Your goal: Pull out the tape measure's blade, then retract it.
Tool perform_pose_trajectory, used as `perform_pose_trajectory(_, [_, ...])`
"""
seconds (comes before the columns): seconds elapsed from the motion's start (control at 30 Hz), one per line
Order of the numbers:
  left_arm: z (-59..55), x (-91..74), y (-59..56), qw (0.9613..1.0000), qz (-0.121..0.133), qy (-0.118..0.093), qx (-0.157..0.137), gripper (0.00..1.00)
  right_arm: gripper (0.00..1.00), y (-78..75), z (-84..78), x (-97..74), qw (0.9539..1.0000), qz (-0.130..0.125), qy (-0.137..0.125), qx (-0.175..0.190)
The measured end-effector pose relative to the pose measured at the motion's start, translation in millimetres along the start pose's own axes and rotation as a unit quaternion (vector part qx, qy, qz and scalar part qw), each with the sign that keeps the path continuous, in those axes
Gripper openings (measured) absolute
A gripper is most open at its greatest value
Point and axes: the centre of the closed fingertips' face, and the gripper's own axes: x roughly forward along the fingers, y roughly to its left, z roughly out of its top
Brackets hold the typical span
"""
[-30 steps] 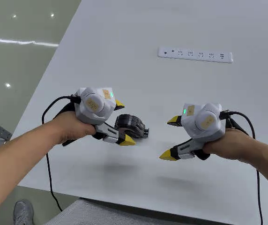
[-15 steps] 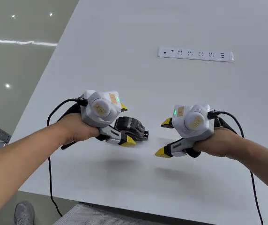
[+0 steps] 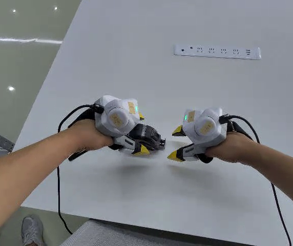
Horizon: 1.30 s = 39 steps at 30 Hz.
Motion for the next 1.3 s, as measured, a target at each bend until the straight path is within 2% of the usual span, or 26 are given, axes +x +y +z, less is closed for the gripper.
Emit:
perform_pose_trajectory(0.1, [-1.9,2.0,0.4,1.0000,-0.001,0.005,0.007,0.53,0.35,-1.6,-0.5,4.5,1.0000,-0.001,0.001,-0.002])
perform_pose_trajectory(0.23, [-5.4,5.1,1.6,0.9993,0.000,0.020,0.033,0.51,0.33,-0.6,-1.7,11.4,0.9999,0.004,0.004,-0.009])
perform_pose_trajectory(0.57, [-4.5,9.3,0.0,0.9978,-0.006,0.032,0.058,0.44,0.27,-7.7,-2.5,18.2,0.9999,0.001,0.001,-0.013])
perform_pose_trajectory(1.0, [-7.8,11.1,-0.8,0.9967,-0.011,0.044,0.067,0.38,0.21,-5.8,0.3,30.5,0.9994,0.013,0.000,-0.033])
perform_pose_trajectory(1.13, [-8.4,11.4,0.7,0.9967,-0.009,0.043,0.067,0.35,0.16,-7.6,1.8,31.8,0.9994,0.012,-0.003,-0.033])
perform_pose_trajectory(1.3, [-8.9,13.4,2.1,0.9966,-0.004,0.043,0.070,0.34,0.15,-7.6,2.5,33.2,0.9993,0.014,-0.008,-0.034])
